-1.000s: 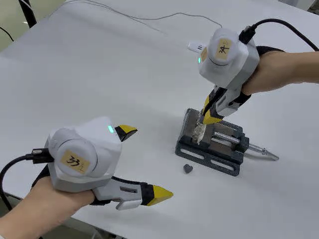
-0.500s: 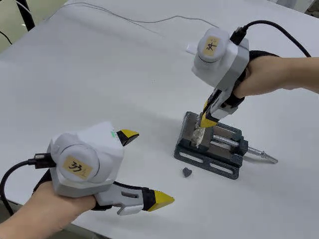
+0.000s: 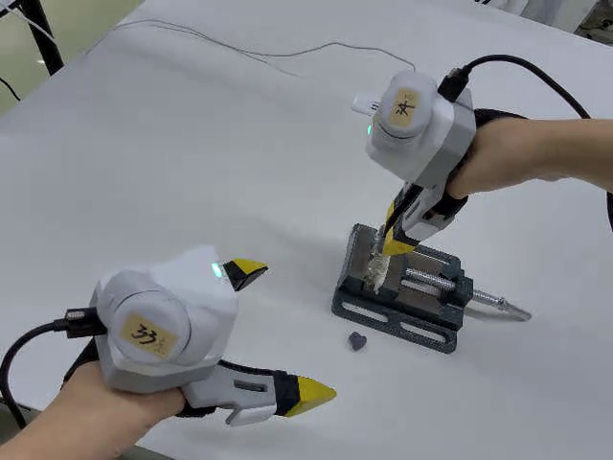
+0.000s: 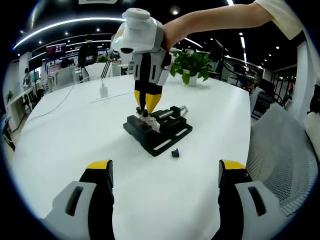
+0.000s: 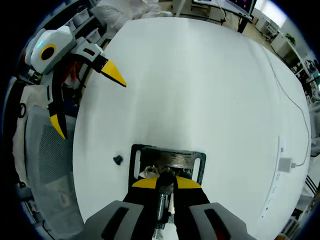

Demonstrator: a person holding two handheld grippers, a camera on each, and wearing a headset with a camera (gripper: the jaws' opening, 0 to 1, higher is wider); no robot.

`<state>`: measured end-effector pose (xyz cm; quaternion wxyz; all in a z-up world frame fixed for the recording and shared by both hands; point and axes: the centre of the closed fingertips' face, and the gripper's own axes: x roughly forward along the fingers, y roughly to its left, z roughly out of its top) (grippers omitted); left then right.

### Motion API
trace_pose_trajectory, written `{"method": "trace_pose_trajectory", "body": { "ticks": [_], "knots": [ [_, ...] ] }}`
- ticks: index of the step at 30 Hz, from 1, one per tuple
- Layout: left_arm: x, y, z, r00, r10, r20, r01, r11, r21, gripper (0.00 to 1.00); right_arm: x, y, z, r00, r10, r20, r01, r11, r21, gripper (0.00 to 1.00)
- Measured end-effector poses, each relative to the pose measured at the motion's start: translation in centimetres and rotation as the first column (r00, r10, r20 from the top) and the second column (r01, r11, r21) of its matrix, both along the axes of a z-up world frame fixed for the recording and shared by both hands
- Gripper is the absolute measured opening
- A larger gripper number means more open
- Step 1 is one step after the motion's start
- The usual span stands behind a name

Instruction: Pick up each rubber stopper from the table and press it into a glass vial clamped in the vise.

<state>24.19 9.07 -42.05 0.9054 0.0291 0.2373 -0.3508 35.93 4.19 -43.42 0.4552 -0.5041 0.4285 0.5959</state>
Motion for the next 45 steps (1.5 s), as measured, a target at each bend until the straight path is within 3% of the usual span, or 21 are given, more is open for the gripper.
{"method": "trace_pose_trajectory", "body": {
  "ticks": [9, 18, 23, 31, 45],
  "knots": [
    [0.0, -0.2, 0.1, 1.0, -0.006, -0.001, 0.006, 1.0, -0.003, 0.85, -0.2, -0.1, 0.2, 0.999, 0.041, 0.015, -0.041, 0.999, 0.009, 0.08],
    [-0.1, -0.3, -0.2, 1.0, -0.005, -0.007, 0.005, 1.0, -0.004, 0.85, -0.3, -0.4, 0.7, 0.999, 0.033, 0.019, -0.034, 0.999, 0.028, 0.13],
    [0.0, -0.3, -0.2, 1.0, -0.004, -0.008, 0.004, 1.0, -0.005, 0.85, 0.8, -0.5, 1.0, 1.0, 0.02, 0.024, -0.021, 0.998, 0.053, 0.1],
    [0.0, -0.5, -0.3, 1.0, -0.005, -0.009, 0.005, 1.0, -0.006, 0.85, 0.2, -0.5, 1.4, 1.0, -0.008, -0.005, 0.008, 0.996, 0.084, 0.02],
    [0.0, -0.4, -0.7, 1.0, -0.004, -0.023, 0.003, 1.0, -0.004, 0.85, 0.0, 0.0, 0.8, 1.0, -0.008, -0.018, 0.009, 0.995, 0.102, 0.0]
  ]
}}
